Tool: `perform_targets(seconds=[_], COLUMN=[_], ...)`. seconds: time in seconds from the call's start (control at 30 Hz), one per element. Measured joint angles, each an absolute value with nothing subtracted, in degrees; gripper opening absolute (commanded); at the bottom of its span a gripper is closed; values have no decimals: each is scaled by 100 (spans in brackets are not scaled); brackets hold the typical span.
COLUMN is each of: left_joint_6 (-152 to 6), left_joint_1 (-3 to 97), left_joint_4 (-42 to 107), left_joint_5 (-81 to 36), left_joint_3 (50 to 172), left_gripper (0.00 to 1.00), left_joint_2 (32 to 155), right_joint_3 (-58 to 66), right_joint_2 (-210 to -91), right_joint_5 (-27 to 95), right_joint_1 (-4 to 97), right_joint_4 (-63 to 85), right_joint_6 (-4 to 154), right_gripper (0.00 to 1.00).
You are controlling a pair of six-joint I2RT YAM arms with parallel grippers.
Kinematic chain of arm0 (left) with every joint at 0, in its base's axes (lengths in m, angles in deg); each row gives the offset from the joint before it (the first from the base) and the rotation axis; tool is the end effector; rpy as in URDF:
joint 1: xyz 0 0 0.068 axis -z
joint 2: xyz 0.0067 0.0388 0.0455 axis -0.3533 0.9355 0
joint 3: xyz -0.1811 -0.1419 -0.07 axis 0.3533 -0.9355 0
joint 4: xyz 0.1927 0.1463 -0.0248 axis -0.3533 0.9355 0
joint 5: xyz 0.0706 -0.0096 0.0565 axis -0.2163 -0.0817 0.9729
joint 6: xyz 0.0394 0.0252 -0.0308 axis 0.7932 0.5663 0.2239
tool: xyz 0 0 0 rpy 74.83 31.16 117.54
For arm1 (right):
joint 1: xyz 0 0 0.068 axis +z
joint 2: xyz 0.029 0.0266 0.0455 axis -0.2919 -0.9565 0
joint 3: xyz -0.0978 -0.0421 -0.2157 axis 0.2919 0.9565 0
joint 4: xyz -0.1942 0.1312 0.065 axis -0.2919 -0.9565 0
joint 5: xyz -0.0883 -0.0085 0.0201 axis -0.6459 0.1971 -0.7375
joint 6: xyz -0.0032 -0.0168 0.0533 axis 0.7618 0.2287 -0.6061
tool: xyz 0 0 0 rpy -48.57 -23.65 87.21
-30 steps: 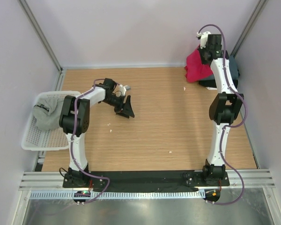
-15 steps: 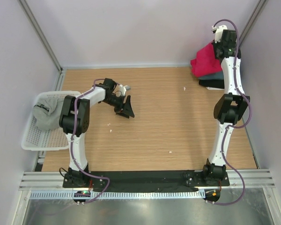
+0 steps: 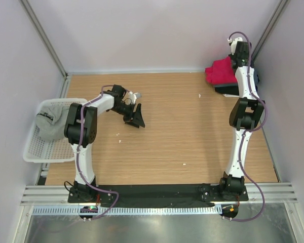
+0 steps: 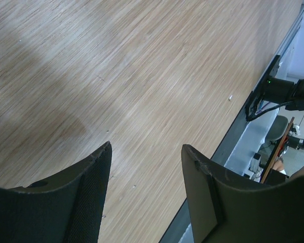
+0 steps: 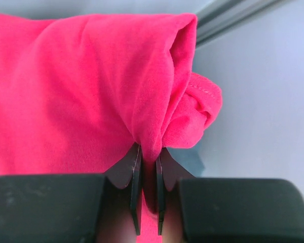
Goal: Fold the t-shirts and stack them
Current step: Neatly place the folded tshirt to the corner
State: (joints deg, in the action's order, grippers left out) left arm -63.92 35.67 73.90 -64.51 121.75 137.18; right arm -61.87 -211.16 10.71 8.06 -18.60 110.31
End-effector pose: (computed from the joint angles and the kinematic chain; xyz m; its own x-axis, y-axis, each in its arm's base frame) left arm 0.3540 -0.1253 0.1326 -0.9518 0.2246 -0.2087 0.3029 0.5829 -0.7540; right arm 0.5150 -0.0911 0.2583 -0.6189 -0.3700 -0.6929 0.0914 0.8421 -0.5314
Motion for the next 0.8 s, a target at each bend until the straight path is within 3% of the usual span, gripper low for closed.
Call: perform_targets(seconds=[0.5,0.53,0.63,0.73,0.8], left_joint_6=[-6383,-6383,-6383,-6383,-6381], left_joint_1=[3567,3567,3567,3567,3567], left_joint_4=[7390,7390,7388,7390,7390], left_joint_5=[-6434,-6434,-6434,-6434,-6434], left_joint_3=[12147,12145,12138,12134,12134], left_gripper=[58,58,58,58,58], left_joint_2=[13720,13720,13720,13720,13720], right_joint_3=[-6187,-6180,-6069,-5758,-5433], right_joint_2=[-21123,-21123,-21123,-21090,-21026], right_joint_5=[52,11,-96,-175,-186], right_joint_1=[785,782,780,774,772], right_joint_4=[-854,-813,-581,-312,-205], right_joint_6=[11488,11505,11529,11488,11429], right_gripper=[2,19,51,68,71])
